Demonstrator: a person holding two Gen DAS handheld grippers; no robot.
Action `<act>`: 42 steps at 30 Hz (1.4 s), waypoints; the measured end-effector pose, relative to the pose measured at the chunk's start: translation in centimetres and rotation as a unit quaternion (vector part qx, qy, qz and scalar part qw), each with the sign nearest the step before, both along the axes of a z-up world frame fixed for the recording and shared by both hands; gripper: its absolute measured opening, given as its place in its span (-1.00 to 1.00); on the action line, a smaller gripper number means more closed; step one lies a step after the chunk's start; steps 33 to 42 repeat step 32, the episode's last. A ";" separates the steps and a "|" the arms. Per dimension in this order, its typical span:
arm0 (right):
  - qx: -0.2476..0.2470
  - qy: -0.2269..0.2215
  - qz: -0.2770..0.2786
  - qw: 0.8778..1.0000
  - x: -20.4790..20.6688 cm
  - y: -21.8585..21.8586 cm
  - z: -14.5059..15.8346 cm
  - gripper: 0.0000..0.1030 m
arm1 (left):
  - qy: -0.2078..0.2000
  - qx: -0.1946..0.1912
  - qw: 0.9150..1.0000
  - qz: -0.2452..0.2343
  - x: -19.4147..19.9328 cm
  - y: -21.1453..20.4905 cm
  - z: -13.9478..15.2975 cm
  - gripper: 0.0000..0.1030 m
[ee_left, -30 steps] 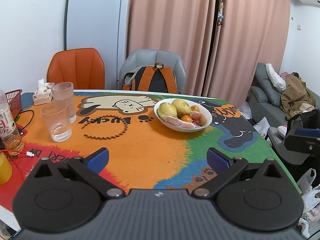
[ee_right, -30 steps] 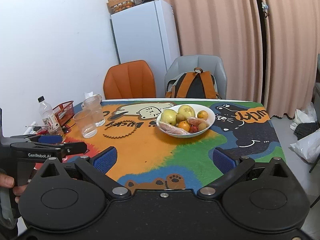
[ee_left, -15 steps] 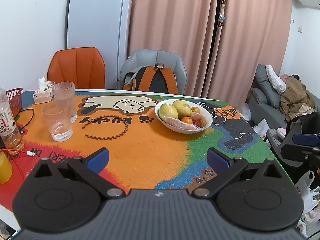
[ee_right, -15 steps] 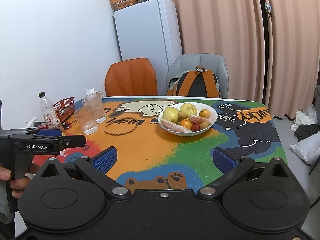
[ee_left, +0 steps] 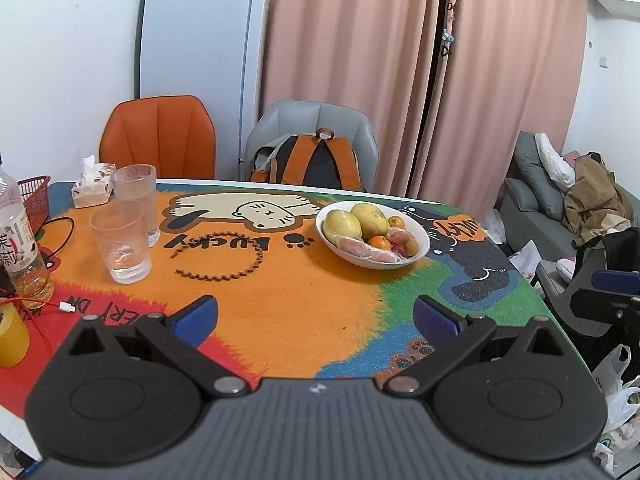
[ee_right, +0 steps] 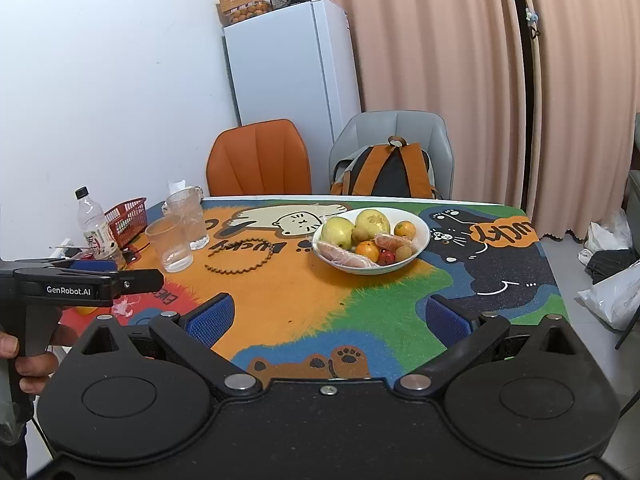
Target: Organize fruits
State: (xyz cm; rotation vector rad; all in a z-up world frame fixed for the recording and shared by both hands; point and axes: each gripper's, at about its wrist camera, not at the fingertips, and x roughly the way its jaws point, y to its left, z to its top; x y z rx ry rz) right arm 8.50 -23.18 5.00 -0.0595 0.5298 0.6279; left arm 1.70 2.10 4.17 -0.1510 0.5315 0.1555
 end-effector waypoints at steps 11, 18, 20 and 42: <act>0.000 -0.001 -0.001 1.000 -0.1 0.0 0.0 1.00 | 0.000 0.000 1.000 -0.001 0.0 0.1 0.1 0.99; -0.001 0.002 -0.001 1.000 0.0 -0.1 -0.1 1.00 | 0.000 0.002 1.000 -0.005 -0.1 0.1 0.2 0.99; -0.001 0.002 -0.001 1.000 0.0 -0.1 -0.1 1.00 | 0.001 0.003 1.000 -0.006 -0.1 0.0 0.2 0.99; 0.000 0.009 0.003 1.000 0.0 0.1 -0.7 1.00 | 0.000 0.009 1.000 -0.015 0.2 -0.4 -0.3 0.99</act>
